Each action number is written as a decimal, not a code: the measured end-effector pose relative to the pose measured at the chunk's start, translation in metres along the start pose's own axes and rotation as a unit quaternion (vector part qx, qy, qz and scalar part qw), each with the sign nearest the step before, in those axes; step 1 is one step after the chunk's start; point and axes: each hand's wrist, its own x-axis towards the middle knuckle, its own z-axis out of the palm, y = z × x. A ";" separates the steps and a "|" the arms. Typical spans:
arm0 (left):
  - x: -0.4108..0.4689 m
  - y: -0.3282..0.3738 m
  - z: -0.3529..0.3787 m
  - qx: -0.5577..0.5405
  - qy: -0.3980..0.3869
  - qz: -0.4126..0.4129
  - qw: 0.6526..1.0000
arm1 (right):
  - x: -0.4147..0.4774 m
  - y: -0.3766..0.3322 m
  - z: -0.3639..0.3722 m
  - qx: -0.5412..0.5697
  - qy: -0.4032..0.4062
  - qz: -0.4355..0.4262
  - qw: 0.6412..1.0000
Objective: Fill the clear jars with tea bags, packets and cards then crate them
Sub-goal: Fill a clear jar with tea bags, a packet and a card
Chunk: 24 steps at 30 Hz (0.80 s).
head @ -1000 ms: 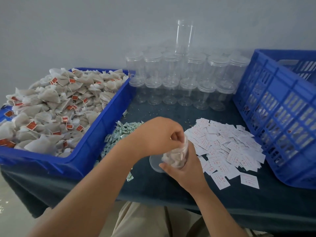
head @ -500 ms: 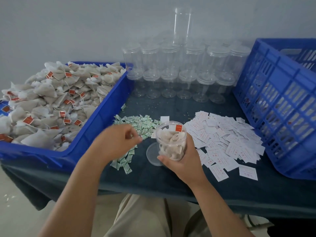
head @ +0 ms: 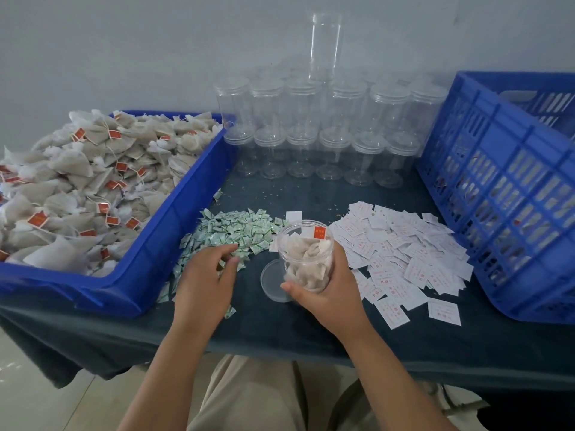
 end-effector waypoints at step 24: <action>0.053 0.068 0.058 -0.097 -0.108 -0.058 0.988 | 0.003 -0.001 -0.003 0.002 0.219 0.008 0.976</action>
